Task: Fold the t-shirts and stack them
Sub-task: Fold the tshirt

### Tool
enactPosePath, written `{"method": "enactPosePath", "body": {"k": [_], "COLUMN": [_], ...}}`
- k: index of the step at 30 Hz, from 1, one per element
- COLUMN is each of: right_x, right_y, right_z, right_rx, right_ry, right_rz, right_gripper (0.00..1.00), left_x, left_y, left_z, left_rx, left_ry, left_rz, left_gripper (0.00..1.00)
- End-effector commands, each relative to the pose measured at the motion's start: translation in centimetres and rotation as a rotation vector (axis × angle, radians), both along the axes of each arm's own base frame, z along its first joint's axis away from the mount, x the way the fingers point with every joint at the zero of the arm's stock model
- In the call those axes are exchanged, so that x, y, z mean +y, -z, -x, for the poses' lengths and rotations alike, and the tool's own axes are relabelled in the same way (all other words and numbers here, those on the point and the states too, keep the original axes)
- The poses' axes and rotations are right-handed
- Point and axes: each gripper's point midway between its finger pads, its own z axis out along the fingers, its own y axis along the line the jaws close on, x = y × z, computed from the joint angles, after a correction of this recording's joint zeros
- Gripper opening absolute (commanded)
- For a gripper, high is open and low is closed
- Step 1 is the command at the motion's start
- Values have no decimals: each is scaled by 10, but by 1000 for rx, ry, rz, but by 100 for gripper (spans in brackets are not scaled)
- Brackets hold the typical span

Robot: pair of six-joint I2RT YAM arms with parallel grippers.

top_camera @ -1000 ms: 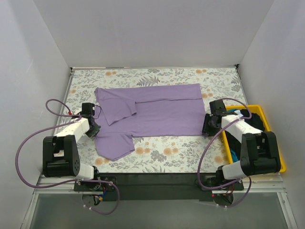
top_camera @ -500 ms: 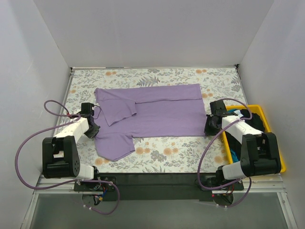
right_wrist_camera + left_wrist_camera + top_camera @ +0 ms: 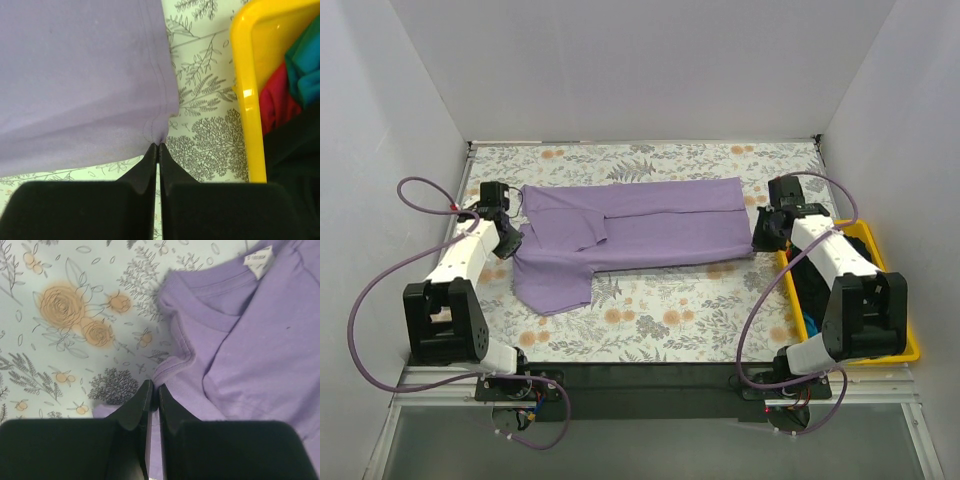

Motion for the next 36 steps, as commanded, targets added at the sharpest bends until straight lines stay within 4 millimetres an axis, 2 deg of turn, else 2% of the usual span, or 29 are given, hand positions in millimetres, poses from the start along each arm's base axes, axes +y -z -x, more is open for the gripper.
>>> {"method": "enactPosePath", "body": {"k": [1,8,14,17,27,32,36], "right_x": [-2,-1,1,0,-3,-5,-6], "right_y": [-7,-11,-5,-4,-1,0,10], "right_z": [-15,-52,-71,-79,-107,-120,-119], "right_rx": [10,3,13,11,-3,-11,13], "right_ry": [-12,-24,-35,-36,-44,-40,-31], "right_rz": [6,-1,-2,1,32,46,53], "right_gripper": [1,1,1,1,1,1,1], "left_x": [6,8,9,11,12,13,13], "left_y": [-9,-13,-18,-12,10,13,14], "left_z": [-12,-39,-58,-65,-77,-82,-85], "left_rx": [10,16,-9,7,37,34,29], "left_ry": [6,12,17,14,9,12,11], "left_rz": [-10,-1,11,12,23,19,19], "left_gripper": [0,0,0,0,0,0,0]}}
